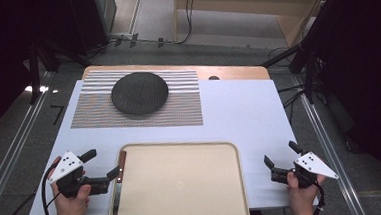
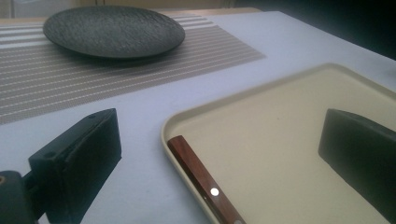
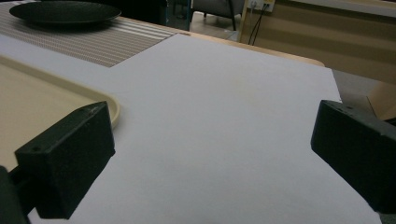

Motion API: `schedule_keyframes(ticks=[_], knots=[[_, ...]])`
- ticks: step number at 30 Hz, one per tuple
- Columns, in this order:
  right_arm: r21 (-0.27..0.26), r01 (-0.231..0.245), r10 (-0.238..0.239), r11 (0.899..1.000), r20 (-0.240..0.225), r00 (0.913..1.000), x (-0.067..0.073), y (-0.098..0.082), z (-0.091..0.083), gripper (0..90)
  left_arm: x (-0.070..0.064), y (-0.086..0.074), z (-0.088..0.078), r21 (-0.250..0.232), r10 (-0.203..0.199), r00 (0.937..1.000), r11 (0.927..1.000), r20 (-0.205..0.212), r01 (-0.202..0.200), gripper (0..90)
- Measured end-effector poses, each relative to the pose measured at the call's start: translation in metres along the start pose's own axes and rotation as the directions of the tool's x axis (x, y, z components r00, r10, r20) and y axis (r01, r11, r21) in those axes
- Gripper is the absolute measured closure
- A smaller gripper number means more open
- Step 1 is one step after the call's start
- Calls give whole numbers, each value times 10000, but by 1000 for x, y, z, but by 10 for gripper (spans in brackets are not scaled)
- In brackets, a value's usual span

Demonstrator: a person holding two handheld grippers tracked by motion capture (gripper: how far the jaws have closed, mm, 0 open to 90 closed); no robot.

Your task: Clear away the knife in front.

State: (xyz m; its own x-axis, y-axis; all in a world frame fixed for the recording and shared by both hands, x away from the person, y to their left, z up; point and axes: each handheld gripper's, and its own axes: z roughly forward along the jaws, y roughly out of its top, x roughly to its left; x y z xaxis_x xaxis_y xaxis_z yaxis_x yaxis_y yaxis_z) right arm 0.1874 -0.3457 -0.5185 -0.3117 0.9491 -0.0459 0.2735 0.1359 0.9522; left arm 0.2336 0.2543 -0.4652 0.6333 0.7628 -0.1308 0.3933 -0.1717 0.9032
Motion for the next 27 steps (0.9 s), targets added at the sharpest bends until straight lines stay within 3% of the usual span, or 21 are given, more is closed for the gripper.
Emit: schedule_keyframes(ticks=[13, 22, 27], knots=[[-2, 1, -1, 10000, -3, 10000, 0, 0, 0, 0, 24, -2, -17, -430, -279, 9983, 9987, -517, 257, 0], [25, 12, -12, 10000, 9, 10000, 0, 0, 0, 0, 42, -5, -30, -604, -349, 9916, 9978, -1248, 275, 0], [29, 14, -14, 10000, 16, 10000, 0, 0, 0, 0, 52, -7, -36, -712, -423, 9885, 9969, -1455, 321, 0]])
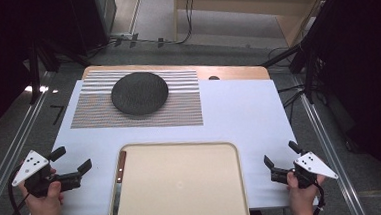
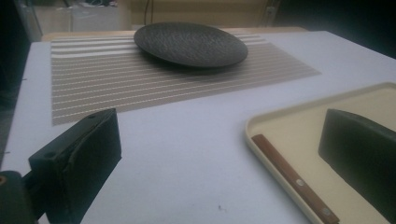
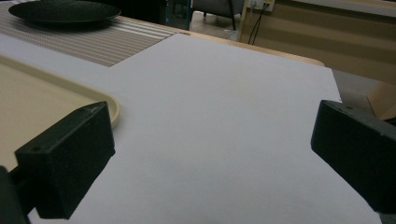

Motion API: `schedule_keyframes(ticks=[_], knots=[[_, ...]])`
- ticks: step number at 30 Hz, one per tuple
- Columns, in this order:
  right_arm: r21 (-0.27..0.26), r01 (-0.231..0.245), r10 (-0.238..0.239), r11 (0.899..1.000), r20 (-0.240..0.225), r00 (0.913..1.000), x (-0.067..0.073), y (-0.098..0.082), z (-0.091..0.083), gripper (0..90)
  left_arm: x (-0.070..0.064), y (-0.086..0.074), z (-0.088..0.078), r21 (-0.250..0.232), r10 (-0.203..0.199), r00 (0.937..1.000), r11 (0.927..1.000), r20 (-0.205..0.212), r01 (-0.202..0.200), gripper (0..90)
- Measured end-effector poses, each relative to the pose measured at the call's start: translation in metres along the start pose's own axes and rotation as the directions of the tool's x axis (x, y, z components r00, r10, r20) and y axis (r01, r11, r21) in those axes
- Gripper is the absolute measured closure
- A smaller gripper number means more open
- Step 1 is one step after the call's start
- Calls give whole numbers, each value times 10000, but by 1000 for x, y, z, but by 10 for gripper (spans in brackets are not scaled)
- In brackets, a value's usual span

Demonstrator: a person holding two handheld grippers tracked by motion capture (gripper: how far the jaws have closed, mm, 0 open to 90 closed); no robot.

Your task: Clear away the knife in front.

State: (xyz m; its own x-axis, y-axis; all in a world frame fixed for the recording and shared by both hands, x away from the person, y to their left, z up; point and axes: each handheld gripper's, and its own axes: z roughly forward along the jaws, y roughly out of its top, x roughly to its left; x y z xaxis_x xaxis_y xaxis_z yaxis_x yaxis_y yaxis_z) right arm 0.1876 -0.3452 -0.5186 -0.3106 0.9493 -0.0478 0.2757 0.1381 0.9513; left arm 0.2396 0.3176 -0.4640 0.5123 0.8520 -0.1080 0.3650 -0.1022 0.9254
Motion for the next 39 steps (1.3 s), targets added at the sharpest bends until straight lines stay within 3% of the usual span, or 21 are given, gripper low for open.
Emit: schedule_keyframes(ticks=[21, 29, 35, 39], knots=[[2, -2, 2, 10000, -1, 10000, 0, 0, 0, 0, 30, -7, -9, -18, -58, 9965, 10000, -831, 57, 0], [-23, 16, -16, 10000, 8, 10000, -1, 0, 0, 0, 42, -14, -10, -52, -359, 9942, 9994, -1010, 356, 0], [-35, 12, -12, 10000, 2, 10000, -1, 0, 0, 0, 41, -21, -6, -225, -475, 9937, 9987, -1018, 454, 0], [-17, 0, 0, 10000, 5, 10000, -1, 0, 0, 0, 38, -21, -7, -315, -207, 9955, 9993, -926, 178, 0]])
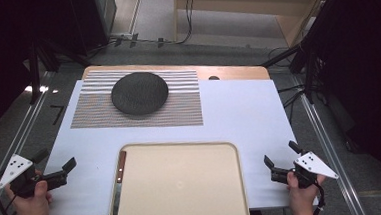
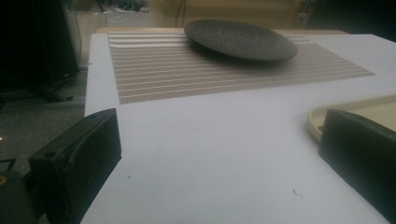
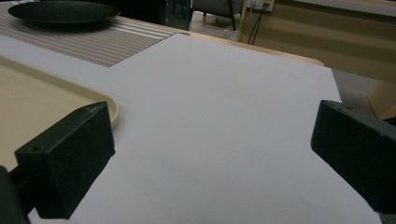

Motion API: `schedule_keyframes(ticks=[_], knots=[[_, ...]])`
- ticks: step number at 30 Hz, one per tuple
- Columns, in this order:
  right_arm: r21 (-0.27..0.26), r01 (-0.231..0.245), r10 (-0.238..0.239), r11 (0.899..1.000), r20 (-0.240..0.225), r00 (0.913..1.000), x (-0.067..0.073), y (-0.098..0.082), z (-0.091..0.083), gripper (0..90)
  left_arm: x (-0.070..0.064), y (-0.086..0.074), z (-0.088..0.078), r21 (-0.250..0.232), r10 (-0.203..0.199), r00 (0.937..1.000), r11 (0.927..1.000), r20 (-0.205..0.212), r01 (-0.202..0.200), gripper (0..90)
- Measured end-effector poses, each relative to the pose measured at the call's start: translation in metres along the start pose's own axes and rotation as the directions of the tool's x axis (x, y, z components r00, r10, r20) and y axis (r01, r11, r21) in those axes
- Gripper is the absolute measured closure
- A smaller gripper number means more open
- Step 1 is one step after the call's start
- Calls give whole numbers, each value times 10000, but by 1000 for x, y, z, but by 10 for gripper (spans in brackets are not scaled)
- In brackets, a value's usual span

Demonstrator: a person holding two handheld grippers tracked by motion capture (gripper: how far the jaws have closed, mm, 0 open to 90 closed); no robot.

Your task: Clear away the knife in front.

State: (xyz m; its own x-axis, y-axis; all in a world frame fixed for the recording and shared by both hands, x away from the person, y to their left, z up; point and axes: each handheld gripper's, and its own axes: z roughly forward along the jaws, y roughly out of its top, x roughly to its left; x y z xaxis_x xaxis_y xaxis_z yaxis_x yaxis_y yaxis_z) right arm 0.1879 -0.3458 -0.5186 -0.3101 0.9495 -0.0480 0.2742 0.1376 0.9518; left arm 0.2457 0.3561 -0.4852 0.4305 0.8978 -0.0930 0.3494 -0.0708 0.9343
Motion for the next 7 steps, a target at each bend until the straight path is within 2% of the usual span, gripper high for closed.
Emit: schedule_keyframes(ticks=[7], knots=[[12, 7, -7, 10000, 1, 10000, 0, 0, 0, 0, 0, 0, 0, -129, -83, 10000, 9999, -19, 83, 0]])
